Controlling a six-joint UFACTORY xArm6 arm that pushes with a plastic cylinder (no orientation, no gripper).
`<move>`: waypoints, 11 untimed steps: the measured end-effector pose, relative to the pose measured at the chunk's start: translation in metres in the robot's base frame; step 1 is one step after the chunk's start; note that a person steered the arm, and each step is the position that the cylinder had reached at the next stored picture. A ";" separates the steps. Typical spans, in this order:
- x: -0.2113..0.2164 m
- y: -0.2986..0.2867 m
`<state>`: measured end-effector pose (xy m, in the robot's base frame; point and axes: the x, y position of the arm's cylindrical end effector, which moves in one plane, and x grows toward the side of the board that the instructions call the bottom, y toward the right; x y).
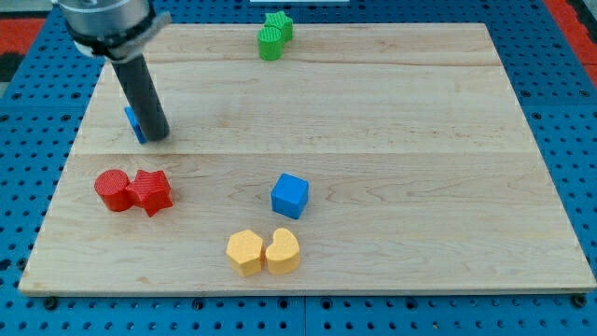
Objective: Place the cube below the triangle
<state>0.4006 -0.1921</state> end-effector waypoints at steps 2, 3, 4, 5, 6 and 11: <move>-0.019 0.015; -0.019 0.023; -0.019 0.031; -0.019 0.039; -0.019 0.048; 0.128 0.225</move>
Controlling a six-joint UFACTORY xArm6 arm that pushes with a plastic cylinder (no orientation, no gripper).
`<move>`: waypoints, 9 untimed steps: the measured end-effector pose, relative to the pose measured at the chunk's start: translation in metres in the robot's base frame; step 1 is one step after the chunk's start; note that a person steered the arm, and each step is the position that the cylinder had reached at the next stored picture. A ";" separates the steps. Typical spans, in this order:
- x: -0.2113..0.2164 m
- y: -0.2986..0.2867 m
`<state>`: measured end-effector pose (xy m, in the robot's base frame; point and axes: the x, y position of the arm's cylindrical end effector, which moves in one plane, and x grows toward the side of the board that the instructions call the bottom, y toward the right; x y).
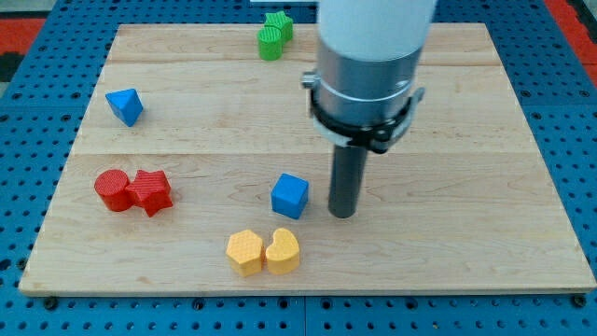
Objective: Place the cube below the triangle
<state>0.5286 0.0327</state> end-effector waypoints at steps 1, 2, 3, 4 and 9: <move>-0.004 -0.038; -0.027 -0.077; -0.070 -0.130; -0.098 -0.185; -0.125 -0.244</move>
<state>0.4040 -0.2116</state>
